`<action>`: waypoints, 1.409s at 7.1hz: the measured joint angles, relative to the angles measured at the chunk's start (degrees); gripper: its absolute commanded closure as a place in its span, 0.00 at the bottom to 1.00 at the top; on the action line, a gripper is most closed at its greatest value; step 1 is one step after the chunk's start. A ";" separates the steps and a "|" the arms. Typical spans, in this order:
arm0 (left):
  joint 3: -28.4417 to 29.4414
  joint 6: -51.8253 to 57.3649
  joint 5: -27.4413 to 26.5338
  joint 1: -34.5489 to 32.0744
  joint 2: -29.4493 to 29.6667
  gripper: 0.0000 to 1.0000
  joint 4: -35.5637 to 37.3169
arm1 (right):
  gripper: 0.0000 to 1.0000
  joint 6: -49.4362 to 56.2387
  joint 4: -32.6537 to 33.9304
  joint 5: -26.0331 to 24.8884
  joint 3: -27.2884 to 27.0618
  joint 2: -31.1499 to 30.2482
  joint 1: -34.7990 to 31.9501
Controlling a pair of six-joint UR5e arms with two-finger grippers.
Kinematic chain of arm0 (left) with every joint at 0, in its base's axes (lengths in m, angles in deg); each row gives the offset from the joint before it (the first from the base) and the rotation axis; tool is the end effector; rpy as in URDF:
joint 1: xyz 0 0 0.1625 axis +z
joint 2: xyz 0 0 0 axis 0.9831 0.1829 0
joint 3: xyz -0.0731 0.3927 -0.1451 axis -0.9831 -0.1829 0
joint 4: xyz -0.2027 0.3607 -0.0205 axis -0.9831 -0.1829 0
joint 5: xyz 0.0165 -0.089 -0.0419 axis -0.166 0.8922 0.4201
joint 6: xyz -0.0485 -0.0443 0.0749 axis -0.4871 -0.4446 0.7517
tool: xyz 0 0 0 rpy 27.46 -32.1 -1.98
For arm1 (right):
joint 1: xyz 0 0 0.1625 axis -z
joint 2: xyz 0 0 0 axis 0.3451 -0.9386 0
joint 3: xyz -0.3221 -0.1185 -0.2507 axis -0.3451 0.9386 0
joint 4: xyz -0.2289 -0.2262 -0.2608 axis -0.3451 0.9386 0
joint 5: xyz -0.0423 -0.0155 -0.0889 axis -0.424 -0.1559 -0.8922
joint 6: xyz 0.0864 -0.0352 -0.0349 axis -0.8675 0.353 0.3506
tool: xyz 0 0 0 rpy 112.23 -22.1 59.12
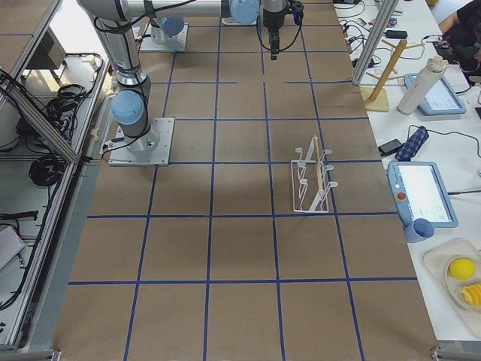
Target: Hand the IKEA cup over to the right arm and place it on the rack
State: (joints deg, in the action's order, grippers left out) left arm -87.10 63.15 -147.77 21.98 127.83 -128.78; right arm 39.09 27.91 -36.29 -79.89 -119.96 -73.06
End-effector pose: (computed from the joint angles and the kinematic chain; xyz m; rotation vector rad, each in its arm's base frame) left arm 0.1843 -0.5313 0.2462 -0.8902 -2.9105 -0.1850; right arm 0.1689 -0.5368 0.4833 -0.0286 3.0860 -0.1264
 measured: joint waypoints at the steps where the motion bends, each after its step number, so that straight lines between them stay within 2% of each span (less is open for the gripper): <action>1: -0.04 0.25 0.12 0.02 0.56 0.72 0.01 | 0.00 -0.04 0.02 0.00 0.00 0.01 0.00; 2: -0.03 0.60 0.27 0.06 1.22 1.00 0.06 | 0.00 -0.06 0.00 0.00 0.00 0.04 0.00; 5: 0.88 0.78 0.60 0.04 2.31 1.00 -0.11 | 0.00 0.01 -0.02 0.00 0.00 0.03 0.00; 7: 1.44 -0.70 3.79 -0.28 0.61 1.00 -1.35 | 0.00 0.02 0.00 0.00 0.00 0.05 0.00; 8: 2.16 -3.30 6.18 -0.51 -0.86 1.00 -3.63 | 0.00 0.02 0.03 0.00 0.00 0.06 0.00; 10: 5.71 -14.97 13.28 -1.28 -5.05 1.00 -13.82 | 0.00 -0.02 0.06 0.00 0.00 0.06 0.02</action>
State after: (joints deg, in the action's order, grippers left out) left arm -81.39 48.18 -134.49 20.70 122.79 -142.60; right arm 39.07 27.97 -36.29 -79.90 -119.90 -73.05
